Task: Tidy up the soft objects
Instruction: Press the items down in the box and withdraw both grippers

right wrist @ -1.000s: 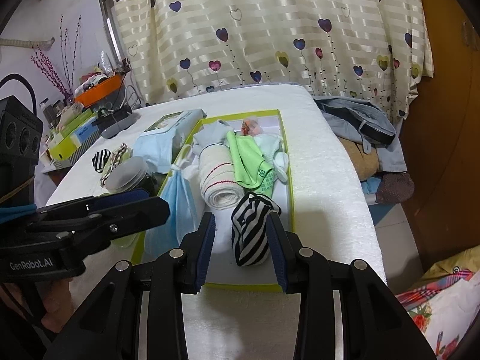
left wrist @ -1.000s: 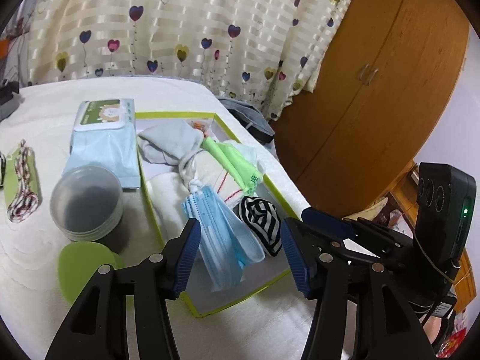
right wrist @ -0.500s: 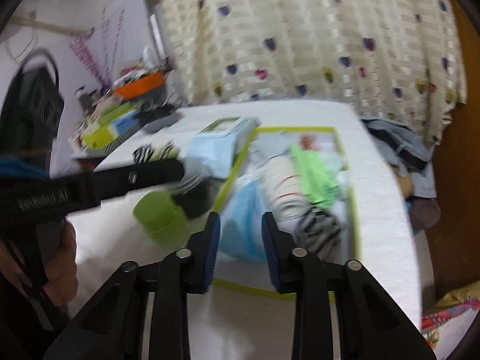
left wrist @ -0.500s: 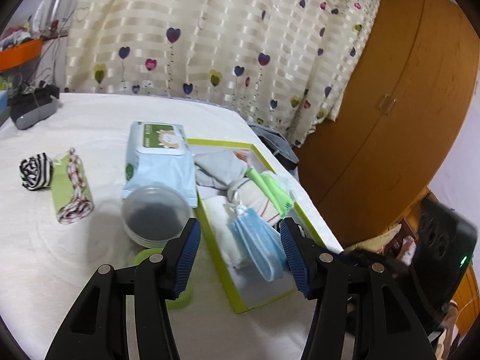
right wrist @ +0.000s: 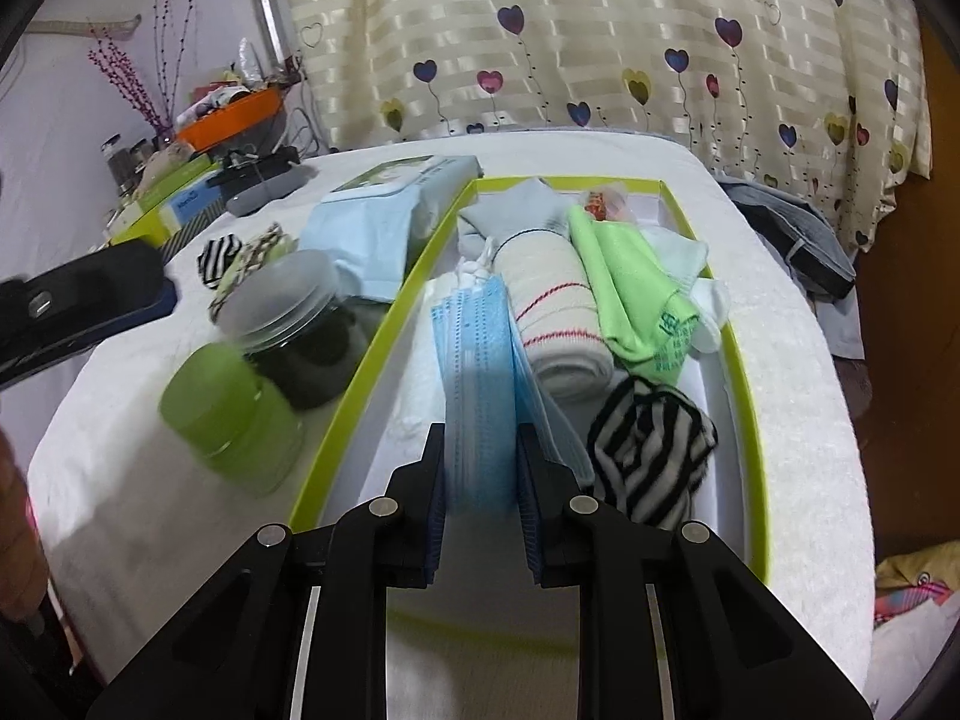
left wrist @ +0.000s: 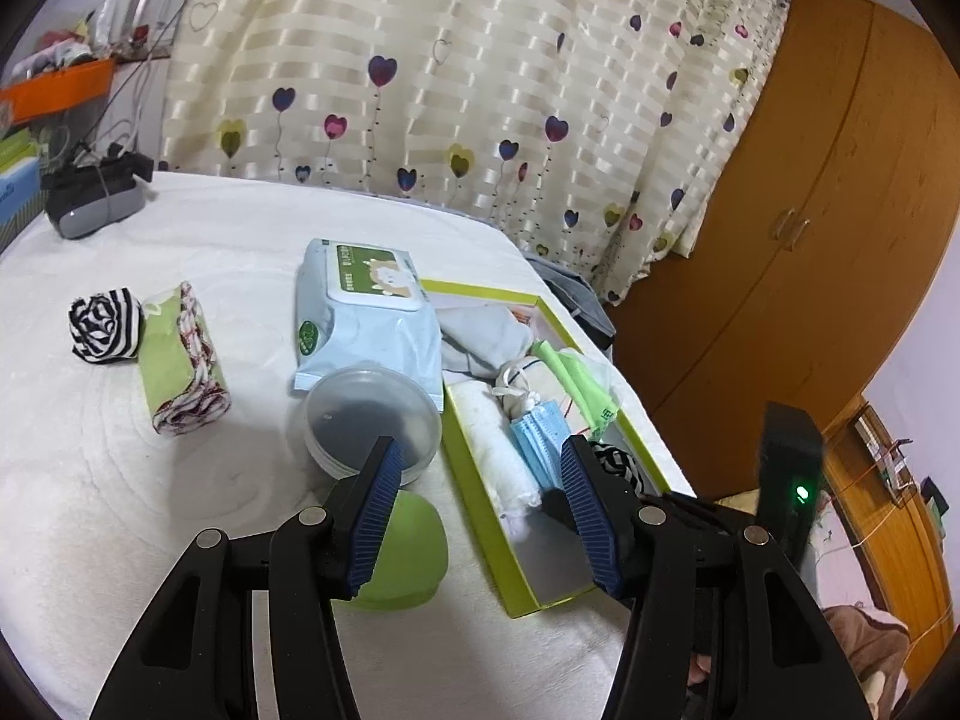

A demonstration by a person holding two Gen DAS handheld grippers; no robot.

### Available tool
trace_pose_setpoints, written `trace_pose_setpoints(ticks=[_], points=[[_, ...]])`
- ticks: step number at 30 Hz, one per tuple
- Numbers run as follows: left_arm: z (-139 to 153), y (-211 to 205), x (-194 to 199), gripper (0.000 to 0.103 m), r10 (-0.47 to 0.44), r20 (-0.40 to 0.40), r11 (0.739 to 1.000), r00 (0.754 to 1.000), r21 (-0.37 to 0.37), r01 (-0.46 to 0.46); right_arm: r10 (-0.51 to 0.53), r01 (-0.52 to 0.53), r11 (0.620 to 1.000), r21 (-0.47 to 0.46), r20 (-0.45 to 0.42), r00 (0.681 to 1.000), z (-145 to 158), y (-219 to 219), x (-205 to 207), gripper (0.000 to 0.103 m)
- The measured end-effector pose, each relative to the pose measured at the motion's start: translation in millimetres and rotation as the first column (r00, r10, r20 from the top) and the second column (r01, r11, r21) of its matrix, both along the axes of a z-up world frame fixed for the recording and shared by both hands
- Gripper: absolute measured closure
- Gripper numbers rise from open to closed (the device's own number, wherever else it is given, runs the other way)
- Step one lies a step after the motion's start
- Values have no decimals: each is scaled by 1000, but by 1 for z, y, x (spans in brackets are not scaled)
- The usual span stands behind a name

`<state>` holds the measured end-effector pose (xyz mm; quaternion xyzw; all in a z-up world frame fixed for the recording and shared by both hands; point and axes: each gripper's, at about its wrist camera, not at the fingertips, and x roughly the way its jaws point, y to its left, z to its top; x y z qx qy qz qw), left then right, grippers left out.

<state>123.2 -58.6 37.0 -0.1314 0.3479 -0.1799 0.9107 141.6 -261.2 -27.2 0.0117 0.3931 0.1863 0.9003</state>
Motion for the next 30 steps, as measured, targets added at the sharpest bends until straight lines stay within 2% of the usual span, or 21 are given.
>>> trace_pose_setpoints(ticks=[7, 12, 13, 17, 30], points=[[-2, 9, 0, 48, 15, 0, 1000, 1000, -7, -15, -19, 18, 999, 27, 20, 1000, 7, 1, 14, 81], [-2, 11, -2, 48, 18, 2, 1000, 1000, -7, -18, -21, 20, 999, 44, 31, 999, 15, 1, 9, 81], [-2, 12, -3, 48, 17, 1, 1000, 1000, -9, -17, -21, 20, 999, 38, 47, 999, 18, 2, 4, 79], [-2, 11, -3, 48, 15, 1, 1000, 1000, -9, -15, -21, 19, 1000, 24, 81, 996, 30, 2, -9, 61], [3, 13, -16, 48, 15, 13, 1000, 1000, 7, -15, -73, 70, 997, 34, 105, 992, 48, -10, -31, 61]])
